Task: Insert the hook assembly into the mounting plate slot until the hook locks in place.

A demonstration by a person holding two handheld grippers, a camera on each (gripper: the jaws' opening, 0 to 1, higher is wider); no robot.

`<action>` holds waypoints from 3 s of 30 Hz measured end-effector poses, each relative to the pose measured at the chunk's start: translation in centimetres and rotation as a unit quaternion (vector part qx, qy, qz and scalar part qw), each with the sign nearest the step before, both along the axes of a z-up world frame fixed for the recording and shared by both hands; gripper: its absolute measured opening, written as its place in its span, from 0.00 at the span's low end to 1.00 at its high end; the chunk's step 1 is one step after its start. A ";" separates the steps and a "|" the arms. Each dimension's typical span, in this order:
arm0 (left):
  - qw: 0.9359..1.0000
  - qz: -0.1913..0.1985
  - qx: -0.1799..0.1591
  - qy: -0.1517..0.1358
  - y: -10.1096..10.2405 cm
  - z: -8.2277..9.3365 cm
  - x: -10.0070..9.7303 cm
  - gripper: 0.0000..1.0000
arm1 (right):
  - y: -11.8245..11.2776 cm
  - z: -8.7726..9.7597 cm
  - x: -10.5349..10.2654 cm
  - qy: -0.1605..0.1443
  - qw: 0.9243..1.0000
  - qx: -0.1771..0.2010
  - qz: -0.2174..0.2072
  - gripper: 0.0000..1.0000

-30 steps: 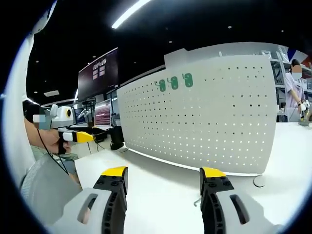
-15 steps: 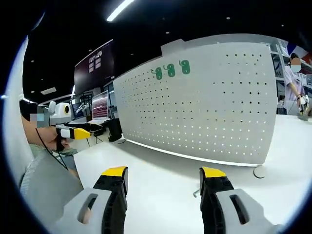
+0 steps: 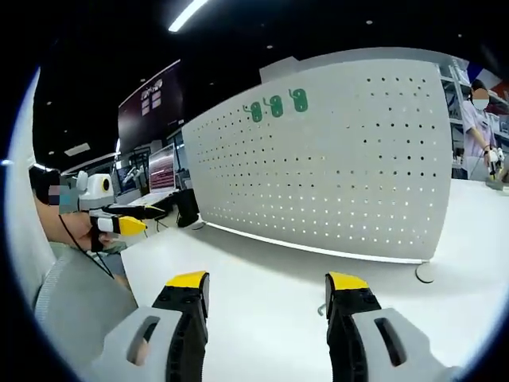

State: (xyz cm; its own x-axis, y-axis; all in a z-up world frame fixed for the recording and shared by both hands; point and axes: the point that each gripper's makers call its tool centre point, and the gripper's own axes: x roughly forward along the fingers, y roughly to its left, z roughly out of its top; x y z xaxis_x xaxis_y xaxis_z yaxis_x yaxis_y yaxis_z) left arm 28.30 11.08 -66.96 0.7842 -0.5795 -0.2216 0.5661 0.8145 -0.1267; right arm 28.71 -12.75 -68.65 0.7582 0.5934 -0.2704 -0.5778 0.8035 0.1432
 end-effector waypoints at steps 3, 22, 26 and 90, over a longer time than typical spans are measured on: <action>1.000 -0.001 0.001 0.001 0.0 -0.1 0.0 0.68 | 0.1 -0.1 0.0 0.003 1.000 -0.002 0.001 0.57; 1.000 -0.025 0.014 -0.007 -1.1 0.9 0.4 0.68 | 0.0 -0.4 -0.2 0.007 1.000 -0.006 0.002 0.57; 0.996 -0.057 0.067 -0.018 -2.2 0.9 0.9 0.67 | 0.1 -0.4 -0.2 0.007 1.000 -0.007 0.002 0.57; 0.804 -0.475 0.355 -0.046 -19.2 -5.5 6.8 0.52 | 0.0 -1.9 -1.6 0.026 0.998 -0.049 0.021 0.57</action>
State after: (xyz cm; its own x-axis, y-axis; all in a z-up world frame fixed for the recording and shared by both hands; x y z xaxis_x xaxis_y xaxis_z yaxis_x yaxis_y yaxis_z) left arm 35.06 -8.11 -72.49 0.0949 -0.6793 -0.7277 0.9559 -0.1419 0.2572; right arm 27.08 -12.74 -70.57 0.7165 0.5929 -0.3676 -0.6052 0.7904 0.0954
